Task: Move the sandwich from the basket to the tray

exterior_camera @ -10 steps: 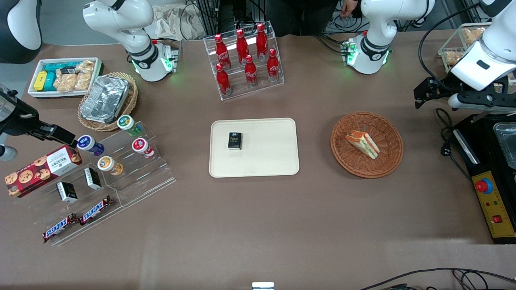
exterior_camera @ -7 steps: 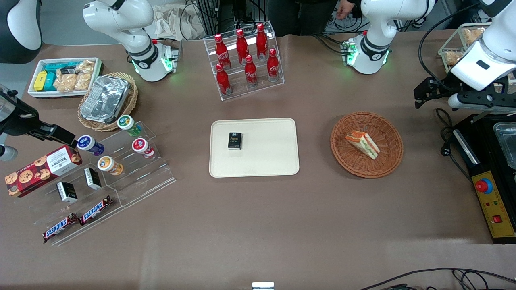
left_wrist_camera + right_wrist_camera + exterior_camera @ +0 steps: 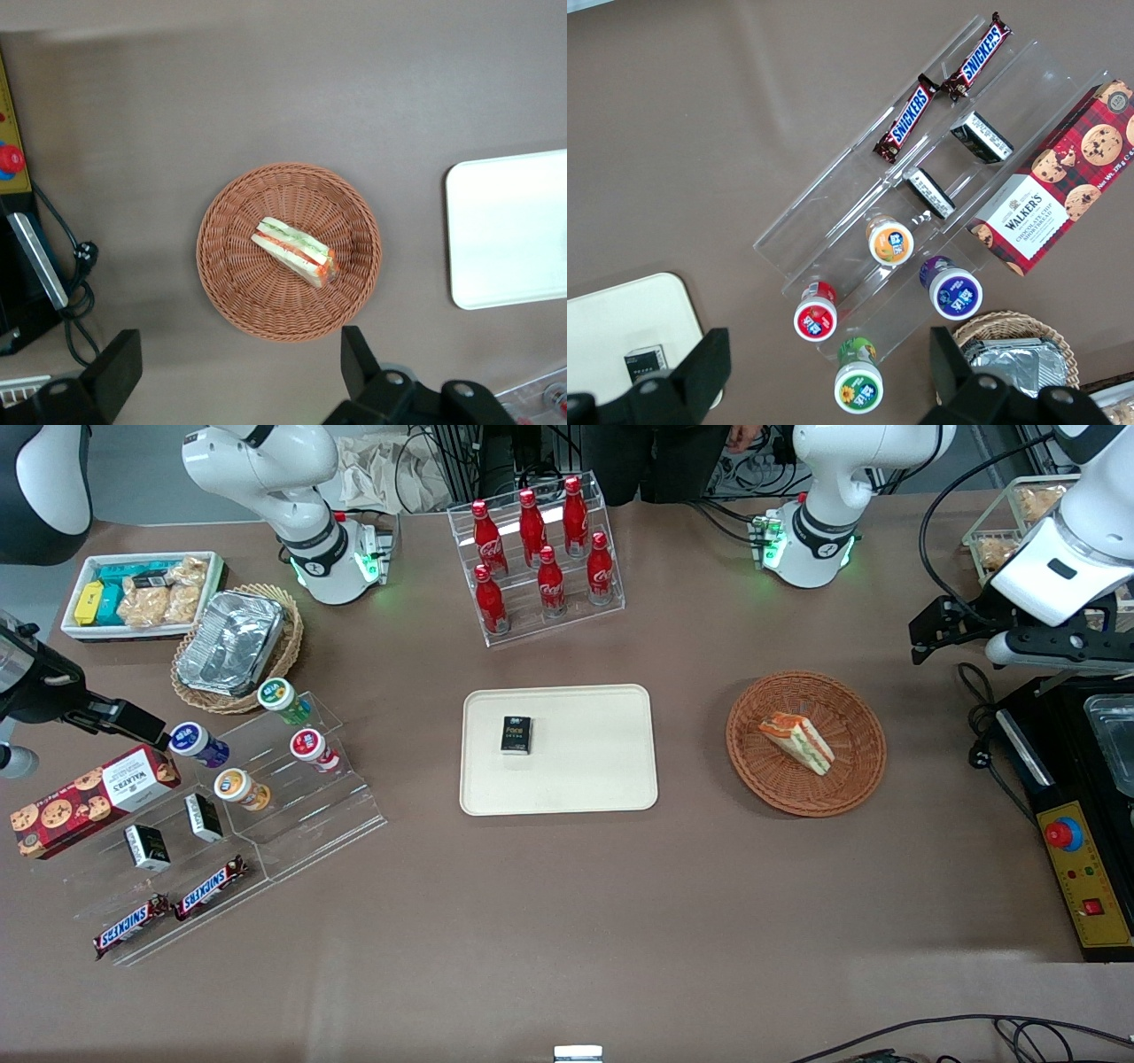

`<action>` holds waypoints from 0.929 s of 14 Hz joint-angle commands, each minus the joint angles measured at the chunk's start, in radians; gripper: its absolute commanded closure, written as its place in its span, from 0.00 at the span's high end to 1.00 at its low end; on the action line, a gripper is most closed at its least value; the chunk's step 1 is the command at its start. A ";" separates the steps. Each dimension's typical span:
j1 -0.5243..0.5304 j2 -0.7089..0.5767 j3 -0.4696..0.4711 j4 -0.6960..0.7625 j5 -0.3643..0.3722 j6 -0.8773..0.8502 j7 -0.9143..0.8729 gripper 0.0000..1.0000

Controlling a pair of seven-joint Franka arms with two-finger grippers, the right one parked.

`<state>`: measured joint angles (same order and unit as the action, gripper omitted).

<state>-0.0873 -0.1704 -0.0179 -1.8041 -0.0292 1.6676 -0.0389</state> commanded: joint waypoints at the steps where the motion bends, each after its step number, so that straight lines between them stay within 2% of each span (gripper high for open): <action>1: 0.000 0.014 -0.002 0.022 -0.001 0.004 -0.116 1.00; 4: 0.001 0.020 -0.002 0.023 -0.024 0.011 -0.192 1.00; 6: 0.001 0.023 0.001 0.022 -0.140 0.035 -0.327 1.00; 11: -0.052 0.063 -0.013 0.006 -0.104 0.053 -0.747 1.00; 13: -0.077 0.089 -0.011 0.000 -0.100 0.058 -0.847 1.00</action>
<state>-0.1393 -0.1125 -0.0317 -1.8052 -0.1412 1.7113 -0.7793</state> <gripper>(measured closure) 0.000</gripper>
